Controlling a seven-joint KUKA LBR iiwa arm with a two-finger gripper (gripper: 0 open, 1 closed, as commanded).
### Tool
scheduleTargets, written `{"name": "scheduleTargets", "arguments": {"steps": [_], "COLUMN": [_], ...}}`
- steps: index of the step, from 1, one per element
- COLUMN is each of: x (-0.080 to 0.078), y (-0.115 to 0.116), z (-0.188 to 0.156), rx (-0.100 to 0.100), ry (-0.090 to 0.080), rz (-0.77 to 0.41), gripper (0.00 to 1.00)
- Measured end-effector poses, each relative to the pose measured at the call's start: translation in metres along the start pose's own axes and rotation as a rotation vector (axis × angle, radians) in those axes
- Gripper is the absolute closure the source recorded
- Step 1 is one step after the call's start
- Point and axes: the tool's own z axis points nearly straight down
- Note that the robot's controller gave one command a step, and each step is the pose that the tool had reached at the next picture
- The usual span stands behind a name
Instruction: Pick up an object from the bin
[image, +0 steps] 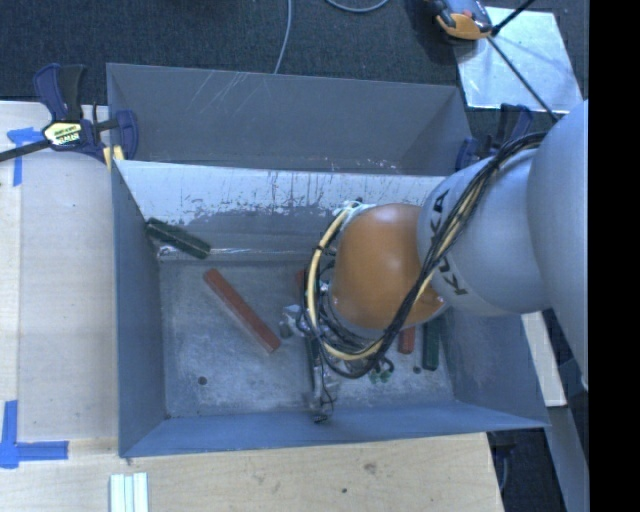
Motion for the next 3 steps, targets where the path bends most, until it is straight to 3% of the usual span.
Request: {"name": "scheduleTargets", "arguments": {"steps": [1, 2, 3], "x": [-0.002, -0.007, -0.002], "y": [-0.063, -0.073, -0.043], "z": [-0.027, -0.005, 0.001], "rx": [0.004, 0.005, 0.006], "ry": [-0.002, -0.005, -0.006], "rz": [-0.088, -0.093, -0.312], "gripper": [0.0, 0.0, 0.0]}}
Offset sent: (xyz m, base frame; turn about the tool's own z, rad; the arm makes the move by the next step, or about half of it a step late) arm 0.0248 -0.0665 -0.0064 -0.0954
